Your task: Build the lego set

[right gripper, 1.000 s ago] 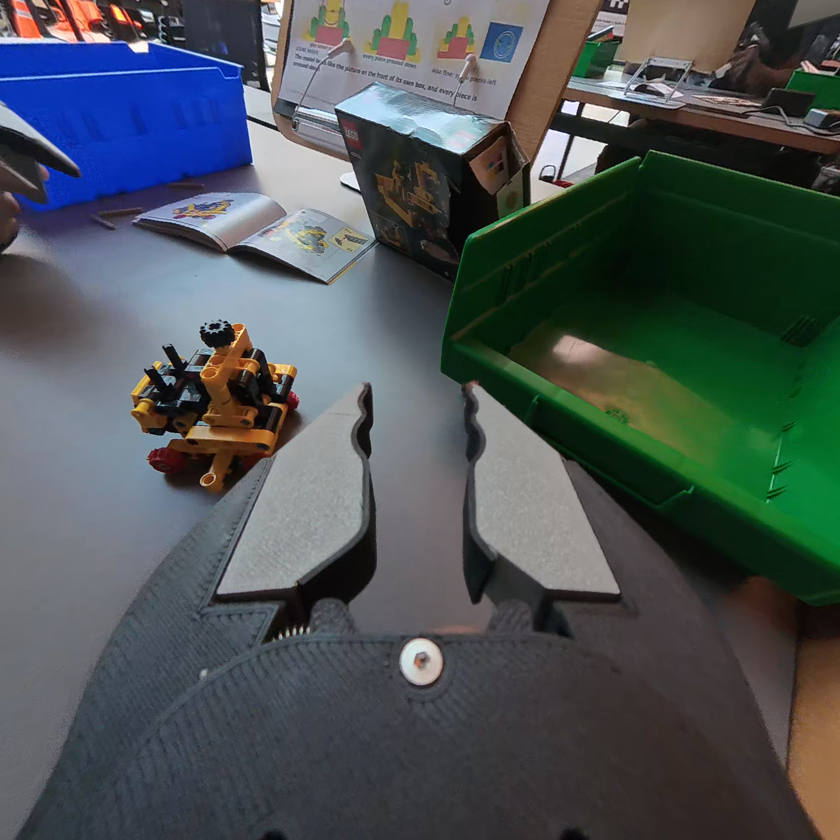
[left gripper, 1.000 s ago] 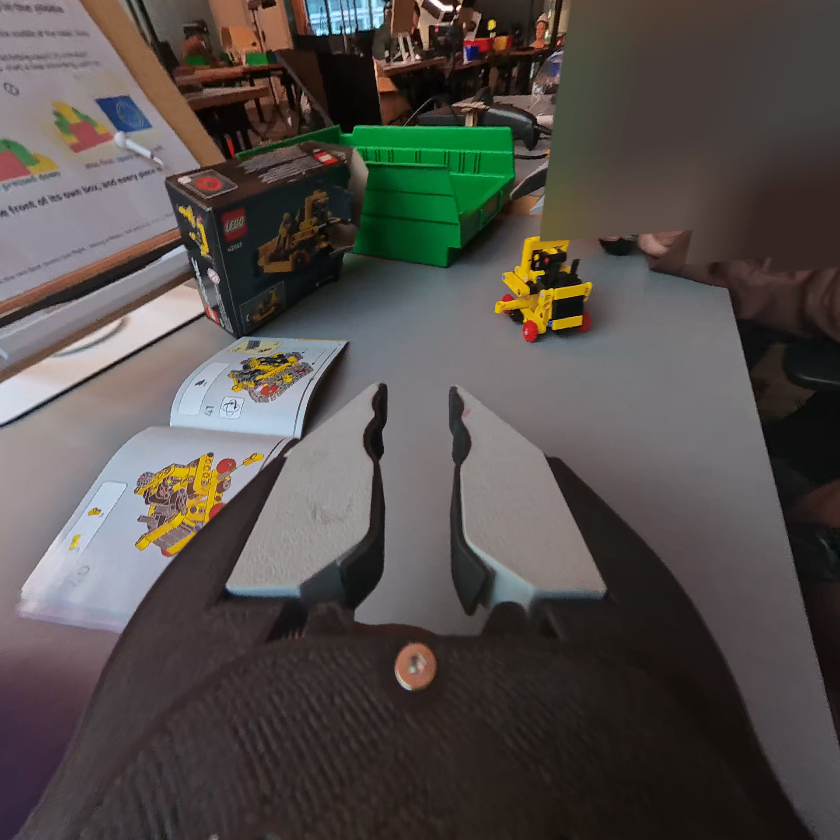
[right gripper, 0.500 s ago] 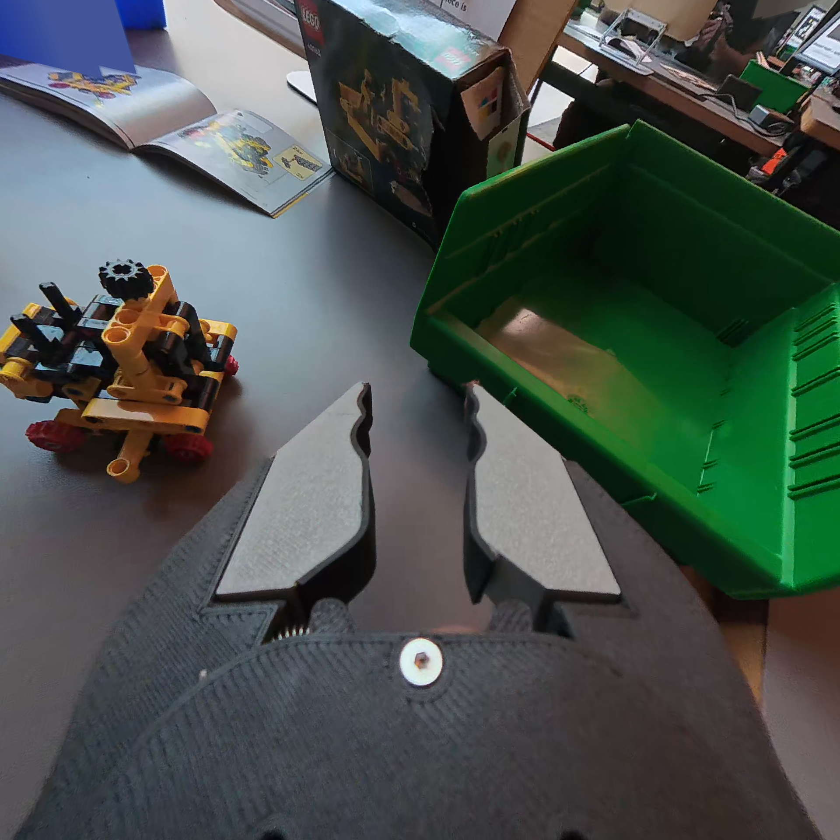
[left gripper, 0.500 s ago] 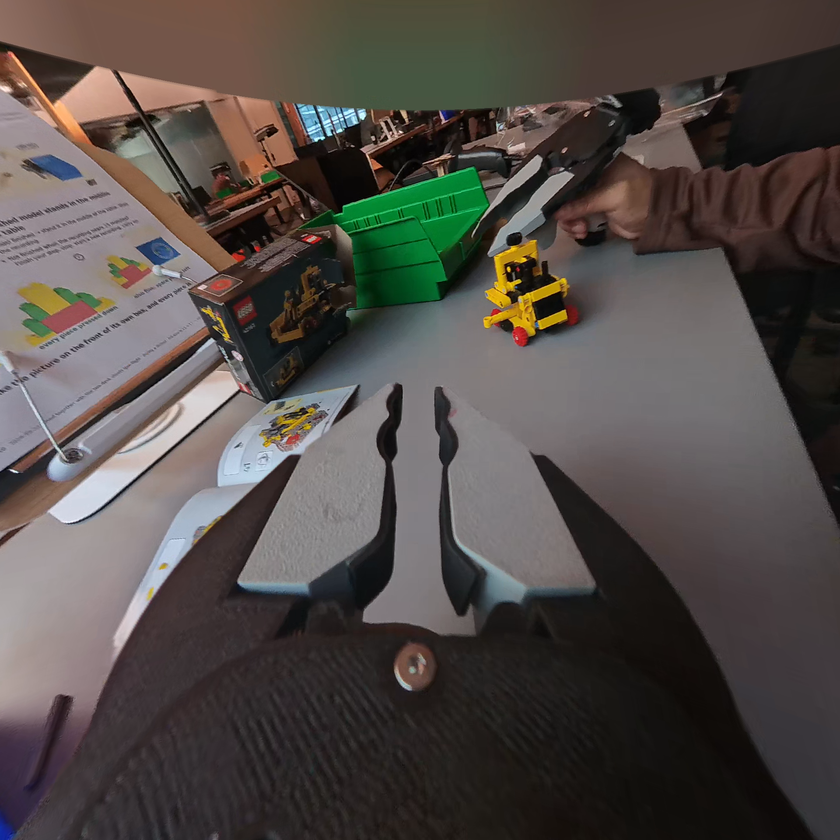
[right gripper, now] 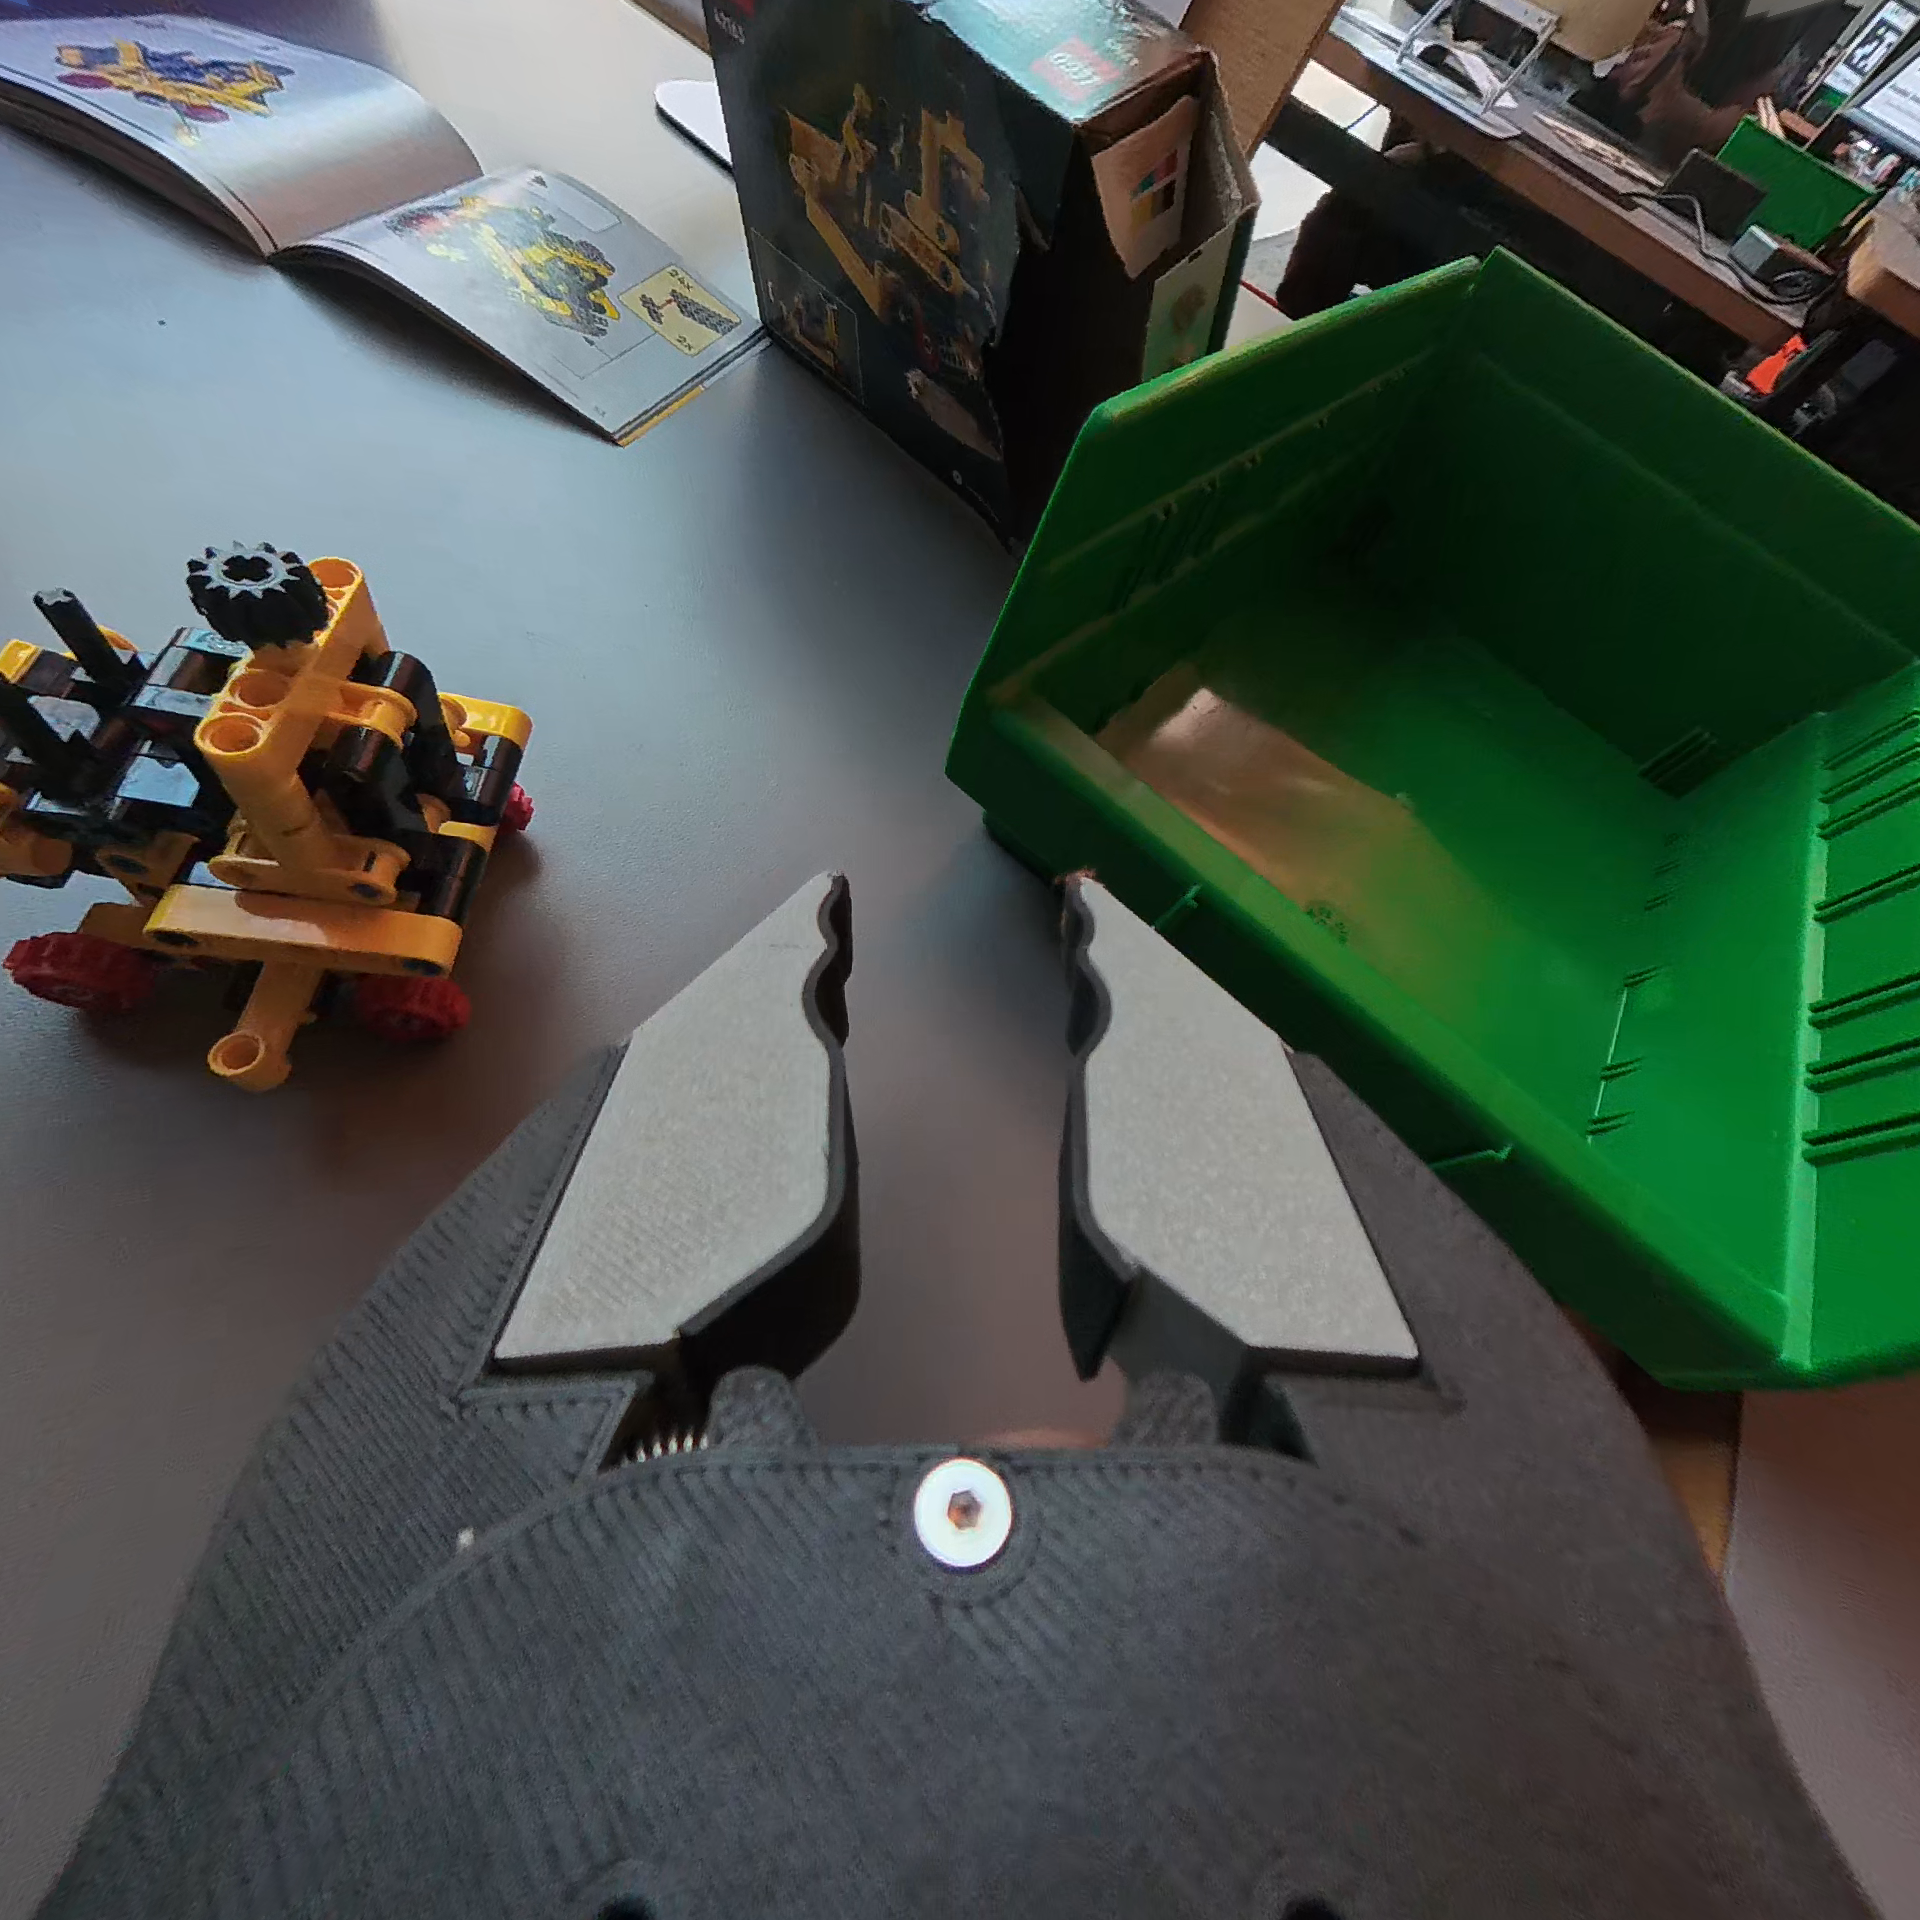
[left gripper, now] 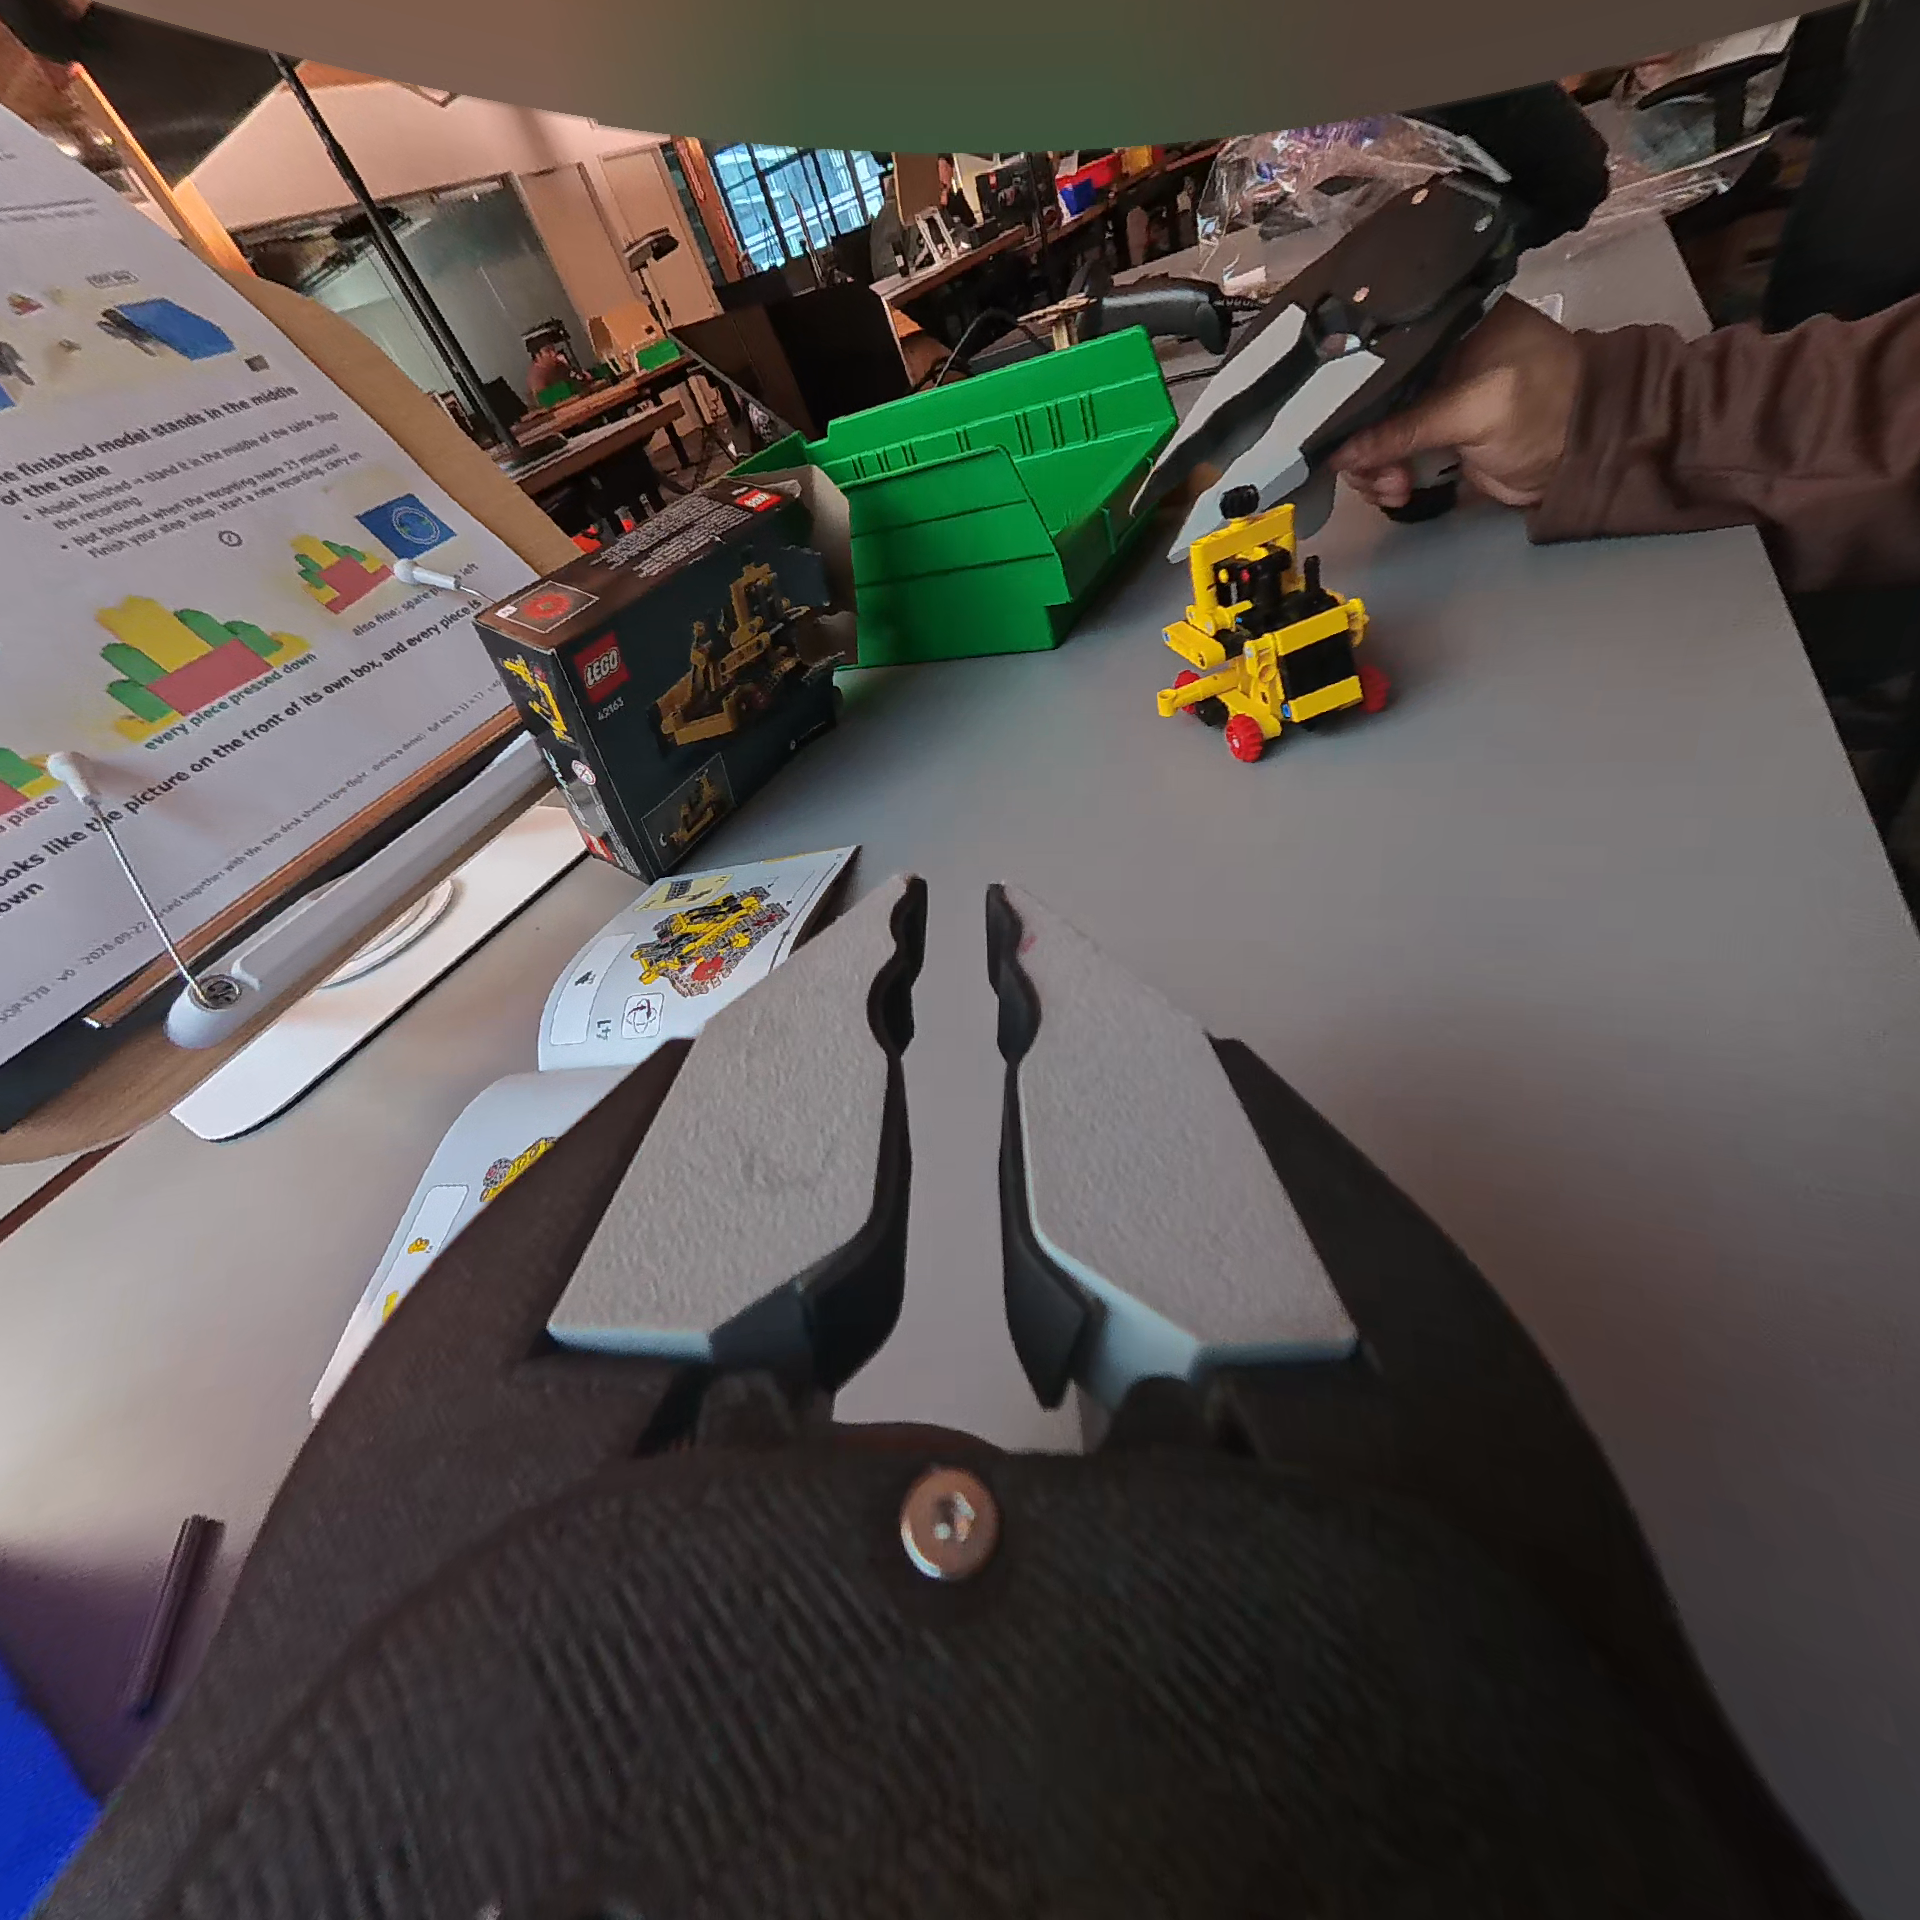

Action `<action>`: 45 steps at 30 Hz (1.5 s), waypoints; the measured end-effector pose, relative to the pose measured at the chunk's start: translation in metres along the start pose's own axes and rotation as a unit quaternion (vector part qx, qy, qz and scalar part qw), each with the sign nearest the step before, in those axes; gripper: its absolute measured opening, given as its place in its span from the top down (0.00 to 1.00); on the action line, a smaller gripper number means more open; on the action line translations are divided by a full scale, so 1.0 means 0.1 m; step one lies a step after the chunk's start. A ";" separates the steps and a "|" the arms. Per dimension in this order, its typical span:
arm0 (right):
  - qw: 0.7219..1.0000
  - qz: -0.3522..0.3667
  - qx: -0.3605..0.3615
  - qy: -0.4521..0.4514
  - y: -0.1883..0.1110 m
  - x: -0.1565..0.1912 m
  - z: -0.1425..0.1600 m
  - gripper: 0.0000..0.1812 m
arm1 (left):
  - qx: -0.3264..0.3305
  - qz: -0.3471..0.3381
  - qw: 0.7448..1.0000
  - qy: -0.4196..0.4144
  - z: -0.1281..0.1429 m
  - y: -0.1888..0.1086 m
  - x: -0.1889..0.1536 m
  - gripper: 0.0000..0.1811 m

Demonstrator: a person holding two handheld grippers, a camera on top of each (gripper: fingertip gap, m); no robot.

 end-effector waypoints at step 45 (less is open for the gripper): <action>0.999 0.016 0.028 -0.008 0.08 -0.02 0.00 0.80 | 0.027 -0.018 0.995 -0.093 0.08 0.03 0.24 0.96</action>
Point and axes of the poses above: each gripper's, where its closed fingertips meet, y out along the fingers, z out of its underside, x = y × z across the jaws, the point moved 9 cm from there along -y, back along the fingers, and after that the axes turned 9 degrees about x, right-handed, at the moved point
